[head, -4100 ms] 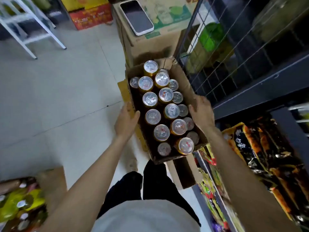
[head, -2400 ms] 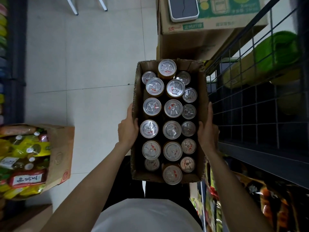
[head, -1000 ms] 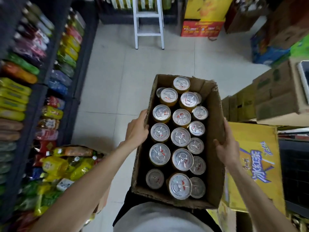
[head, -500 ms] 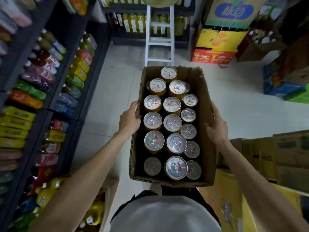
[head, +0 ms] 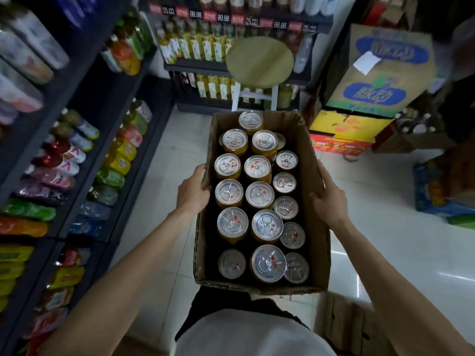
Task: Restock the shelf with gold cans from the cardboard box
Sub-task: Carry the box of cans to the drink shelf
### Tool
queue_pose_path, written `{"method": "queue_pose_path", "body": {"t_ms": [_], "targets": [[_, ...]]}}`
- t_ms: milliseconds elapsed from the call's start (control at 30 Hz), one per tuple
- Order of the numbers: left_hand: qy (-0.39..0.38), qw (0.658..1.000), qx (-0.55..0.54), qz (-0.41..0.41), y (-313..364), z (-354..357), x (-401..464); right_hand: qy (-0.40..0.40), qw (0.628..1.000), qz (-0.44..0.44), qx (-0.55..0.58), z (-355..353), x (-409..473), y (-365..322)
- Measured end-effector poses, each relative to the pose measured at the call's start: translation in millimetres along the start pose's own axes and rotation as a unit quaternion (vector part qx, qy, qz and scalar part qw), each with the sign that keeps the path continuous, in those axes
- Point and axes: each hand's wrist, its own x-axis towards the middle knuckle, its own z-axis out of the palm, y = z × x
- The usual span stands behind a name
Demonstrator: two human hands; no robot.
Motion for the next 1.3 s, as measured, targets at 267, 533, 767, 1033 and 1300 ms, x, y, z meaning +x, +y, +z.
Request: {"method": "queue_pose_path", "body": {"t_ms": [267,533,767,1033,1300], "targets": [[-0.015,0.999,0.003,0.034,48,-55,167,0.018,0.999,0.014,0.026,2,153,-64],[-0.006,0.999,-0.023,0.026,102,-90,290,0.017,0.999,-0.014,0.048,-5,295,-103],[0.060,0.997,-0.038,-0.030,146,-82,366,-0.029,0.996,-0.070,0.040,-24,430,-120],[0.135,0.978,-0.095,-0.130,194,-59,413,-0.127,0.977,-0.173,-0.009,-44,576,-146],[0.225,0.920,-0.204,-0.250,219,-25,437,-0.232,0.903,-0.355,-0.062,-21,696,-184]]}}
